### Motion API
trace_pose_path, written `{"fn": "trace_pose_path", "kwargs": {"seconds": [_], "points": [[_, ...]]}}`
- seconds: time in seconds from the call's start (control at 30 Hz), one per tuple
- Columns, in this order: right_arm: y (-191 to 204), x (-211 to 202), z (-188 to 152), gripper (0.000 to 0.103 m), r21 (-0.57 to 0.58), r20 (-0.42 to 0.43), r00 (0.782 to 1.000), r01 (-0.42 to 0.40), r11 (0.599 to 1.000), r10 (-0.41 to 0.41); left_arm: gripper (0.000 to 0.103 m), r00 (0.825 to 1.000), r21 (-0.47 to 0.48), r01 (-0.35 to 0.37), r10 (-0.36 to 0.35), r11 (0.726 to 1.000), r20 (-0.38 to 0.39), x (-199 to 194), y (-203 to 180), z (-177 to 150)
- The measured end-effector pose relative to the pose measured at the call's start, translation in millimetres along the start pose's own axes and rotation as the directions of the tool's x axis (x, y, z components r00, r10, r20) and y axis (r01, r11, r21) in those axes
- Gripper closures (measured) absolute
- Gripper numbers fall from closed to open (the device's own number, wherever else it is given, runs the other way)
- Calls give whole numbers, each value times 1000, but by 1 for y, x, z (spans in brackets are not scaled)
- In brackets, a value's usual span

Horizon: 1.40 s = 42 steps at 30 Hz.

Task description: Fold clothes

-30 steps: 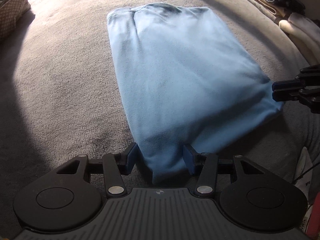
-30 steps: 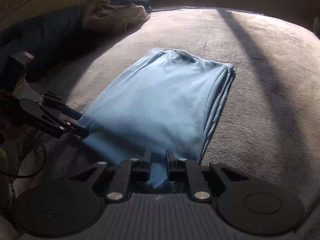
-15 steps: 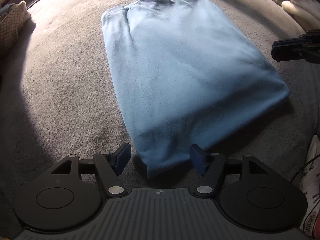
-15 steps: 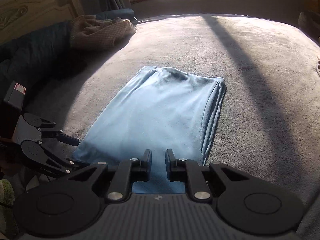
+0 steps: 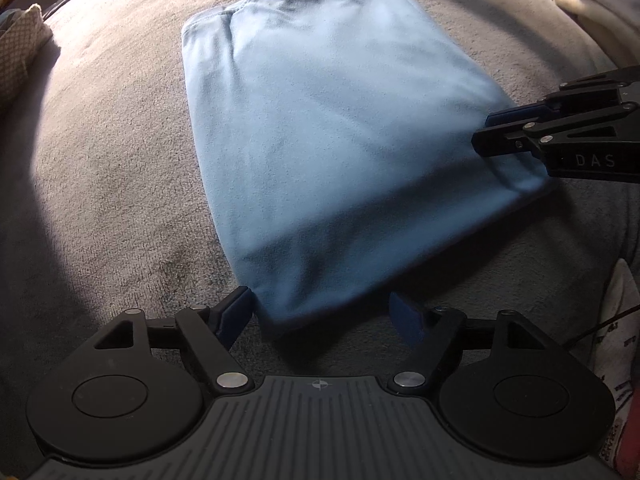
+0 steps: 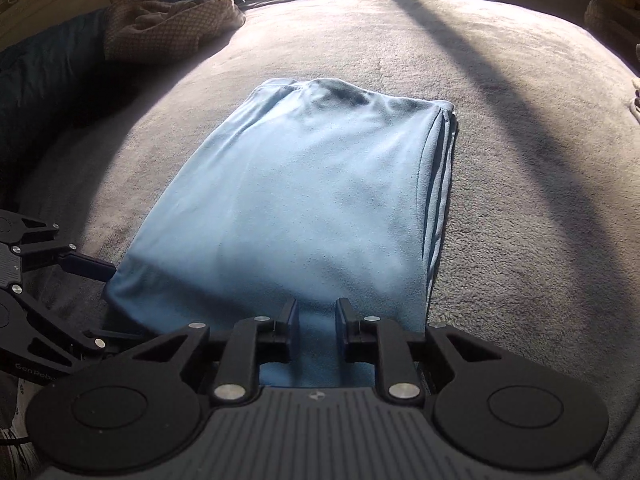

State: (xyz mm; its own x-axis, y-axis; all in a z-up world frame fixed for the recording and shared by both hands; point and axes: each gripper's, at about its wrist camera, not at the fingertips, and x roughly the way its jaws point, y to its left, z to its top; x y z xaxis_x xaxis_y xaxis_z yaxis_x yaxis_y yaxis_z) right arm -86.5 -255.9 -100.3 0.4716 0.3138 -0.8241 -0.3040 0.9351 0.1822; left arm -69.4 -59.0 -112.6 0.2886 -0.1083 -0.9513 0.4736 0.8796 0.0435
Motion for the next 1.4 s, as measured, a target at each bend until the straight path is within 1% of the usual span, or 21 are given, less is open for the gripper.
{"fn": "trace_pose_path", "kwargs": {"seconds": [0.07,0.13,0.8,0.93,1.03,1.1,1.17,1.23,1.3,1.37,1.4], "points": [[1,0,-1,80,1,0,1000,2,1000,-2,27,1000,-1,0,0,1000,-1,0,0,0],[1,1,-1,75,3,-4,1000,5,1000,-5,27,1000,-3,-7,7,1000,-6,1,-2,-2],[1,7,-5,73,20,-24,1000,12,1000,-11,26,999,-22,-28,27,999,-25,4,1,-4],[0,8,-6,73,23,-23,1000,9,1000,-8,26,1000,16,17,-18,1000,24,-4,1,-7],[-1,8,-6,73,31,-24,1000,5,999,-4,26,991,31,90,-93,995,95,-18,4,-10],[-3,9,-5,73,39,-26,1000,3,999,-2,26,982,21,130,-132,991,138,-25,6,-10],[-3,9,-5,73,43,-26,1000,3,999,-1,22,968,9,164,-163,986,190,-33,9,-10],[-3,9,-6,73,43,-25,1000,4,999,-3,13,958,9,166,-163,986,236,-40,10,-11],[-2,9,-6,73,42,-24,1000,6,999,-5,7,945,9,168,-163,986,282,-47,11,-11],[-2,9,-6,72,42,-23,1000,8,999,-8,5,931,9,169,-163,986,327,-53,13,-12],[-2,9,-6,72,41,-24,1000,10,999,-9,4,927,9,169,-162,985,339,-55,13,-13]]}}
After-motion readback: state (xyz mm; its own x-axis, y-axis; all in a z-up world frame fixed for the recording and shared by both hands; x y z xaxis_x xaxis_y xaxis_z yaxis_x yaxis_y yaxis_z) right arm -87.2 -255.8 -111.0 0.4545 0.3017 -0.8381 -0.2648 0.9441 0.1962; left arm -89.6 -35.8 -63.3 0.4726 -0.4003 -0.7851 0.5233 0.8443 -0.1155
